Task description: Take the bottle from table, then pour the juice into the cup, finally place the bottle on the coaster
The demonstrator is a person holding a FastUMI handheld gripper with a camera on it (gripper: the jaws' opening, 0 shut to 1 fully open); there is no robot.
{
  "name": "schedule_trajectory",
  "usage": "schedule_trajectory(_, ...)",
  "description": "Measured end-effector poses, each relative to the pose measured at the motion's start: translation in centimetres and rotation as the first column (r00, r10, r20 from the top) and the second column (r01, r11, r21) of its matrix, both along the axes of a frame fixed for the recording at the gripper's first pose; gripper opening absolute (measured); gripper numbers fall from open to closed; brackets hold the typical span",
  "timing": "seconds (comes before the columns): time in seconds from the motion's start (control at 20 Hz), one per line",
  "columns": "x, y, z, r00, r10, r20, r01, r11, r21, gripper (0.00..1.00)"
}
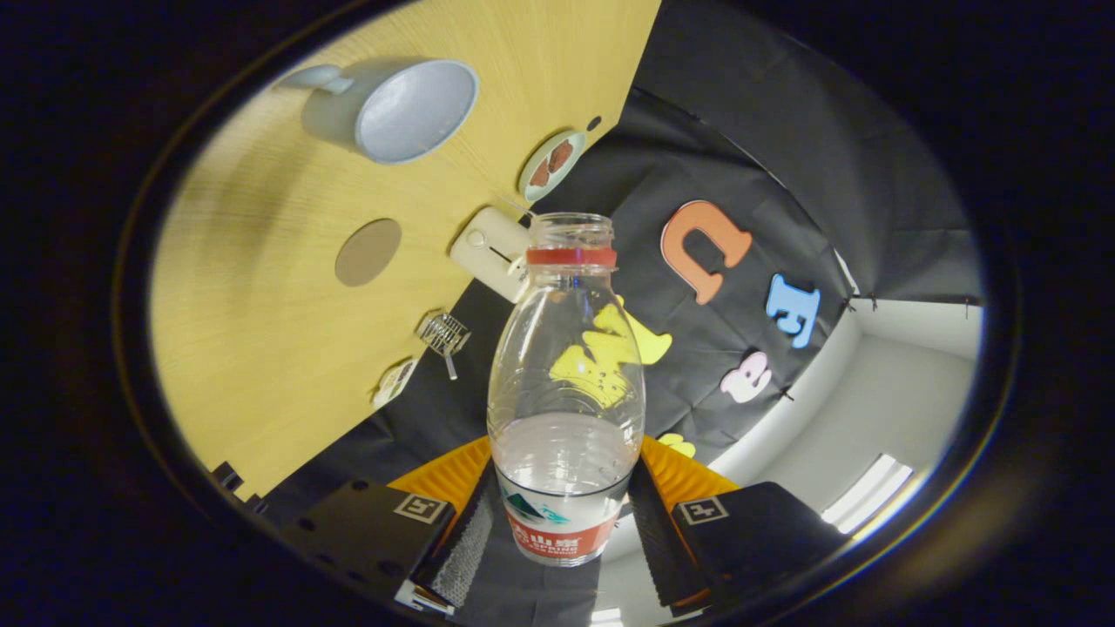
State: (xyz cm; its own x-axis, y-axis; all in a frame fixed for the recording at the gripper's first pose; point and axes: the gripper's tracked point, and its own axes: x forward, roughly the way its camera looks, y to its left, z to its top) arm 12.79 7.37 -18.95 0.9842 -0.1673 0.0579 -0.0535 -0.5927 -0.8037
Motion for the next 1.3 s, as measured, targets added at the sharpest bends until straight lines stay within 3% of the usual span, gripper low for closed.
schedule_trajectory(1.05, -0.1, 1.6, 0.7, 1.000, 0.031, 0.006, -0.031, 0.998, -0.050, 0.81)
schedule_trajectory(1.3, -0.5, 1.2, 1.3, 0.999, 0.040, 0.024, -0.040, 0.999, 0.016, 0.81)
